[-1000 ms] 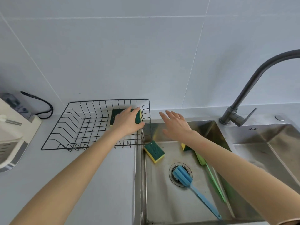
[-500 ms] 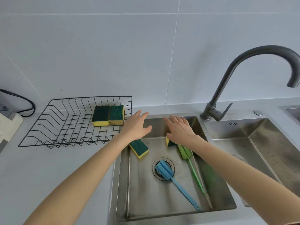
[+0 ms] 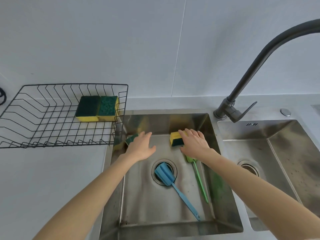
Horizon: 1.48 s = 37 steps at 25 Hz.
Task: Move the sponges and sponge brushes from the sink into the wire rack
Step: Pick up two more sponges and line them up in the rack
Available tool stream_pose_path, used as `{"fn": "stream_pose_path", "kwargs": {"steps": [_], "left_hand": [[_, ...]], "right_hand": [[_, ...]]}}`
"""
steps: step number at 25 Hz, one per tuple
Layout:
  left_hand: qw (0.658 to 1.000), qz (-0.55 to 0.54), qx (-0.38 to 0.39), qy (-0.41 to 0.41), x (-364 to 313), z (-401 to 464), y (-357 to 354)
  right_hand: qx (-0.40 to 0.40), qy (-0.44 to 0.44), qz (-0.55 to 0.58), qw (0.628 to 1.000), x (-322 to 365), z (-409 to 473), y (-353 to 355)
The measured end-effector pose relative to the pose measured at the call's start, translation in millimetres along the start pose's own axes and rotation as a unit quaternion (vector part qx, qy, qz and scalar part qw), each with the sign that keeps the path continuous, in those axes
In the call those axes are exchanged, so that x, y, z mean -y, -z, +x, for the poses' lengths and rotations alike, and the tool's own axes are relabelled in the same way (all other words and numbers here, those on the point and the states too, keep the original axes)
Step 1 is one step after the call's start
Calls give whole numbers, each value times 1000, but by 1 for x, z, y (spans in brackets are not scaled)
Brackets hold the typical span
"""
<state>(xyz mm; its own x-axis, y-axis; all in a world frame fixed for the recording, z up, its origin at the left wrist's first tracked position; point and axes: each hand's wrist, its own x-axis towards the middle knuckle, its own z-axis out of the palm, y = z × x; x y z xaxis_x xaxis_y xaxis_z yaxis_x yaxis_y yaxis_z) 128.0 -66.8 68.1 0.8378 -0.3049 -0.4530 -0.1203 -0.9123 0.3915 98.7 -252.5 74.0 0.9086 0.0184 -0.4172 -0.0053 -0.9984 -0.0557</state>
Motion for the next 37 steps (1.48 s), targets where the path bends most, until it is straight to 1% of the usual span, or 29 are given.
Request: {"fn": "stream_pose_path", "kwargs": {"steps": [4,7,11,17,20,22,24,27,31,34,37], "left_hand": [[998,-30,34,53,18,21,-21],[988,-81,42,122,33,35,-35],[963,-166,34,211,50,56,-49],[920,-264,13,289,58,76,-64],[899,-310,-31,309,58,85,-69],[882,-340,-63,320,59,87,-71],[873,-349,-89,329,60,88,-74],[869,-349,-107,334,62,88,-75],[869,-357,-107,326,67,87,-76],[869,-376,-94,306,62,82,-75],[880,-381,-87,271,52,76,-75]], "right_hand": [[22,-12,-1,1000,-11,24,-21],[27,-25,5,999,-18,44,-31],[23,-22,-4,999,-23,69,-47],[13,-13,-27,999,-26,100,-68],[5,-19,-19,1000,-27,108,-76],[-15,-18,-14,1000,-27,110,-81],[-31,-16,-7,999,-28,111,-83],[-43,-16,0,999,-32,111,-84],[-53,-17,3,998,-33,109,-83],[-66,-10,9,998,-28,101,-80],[-76,-1,27,997,-22,91,-73]]}}
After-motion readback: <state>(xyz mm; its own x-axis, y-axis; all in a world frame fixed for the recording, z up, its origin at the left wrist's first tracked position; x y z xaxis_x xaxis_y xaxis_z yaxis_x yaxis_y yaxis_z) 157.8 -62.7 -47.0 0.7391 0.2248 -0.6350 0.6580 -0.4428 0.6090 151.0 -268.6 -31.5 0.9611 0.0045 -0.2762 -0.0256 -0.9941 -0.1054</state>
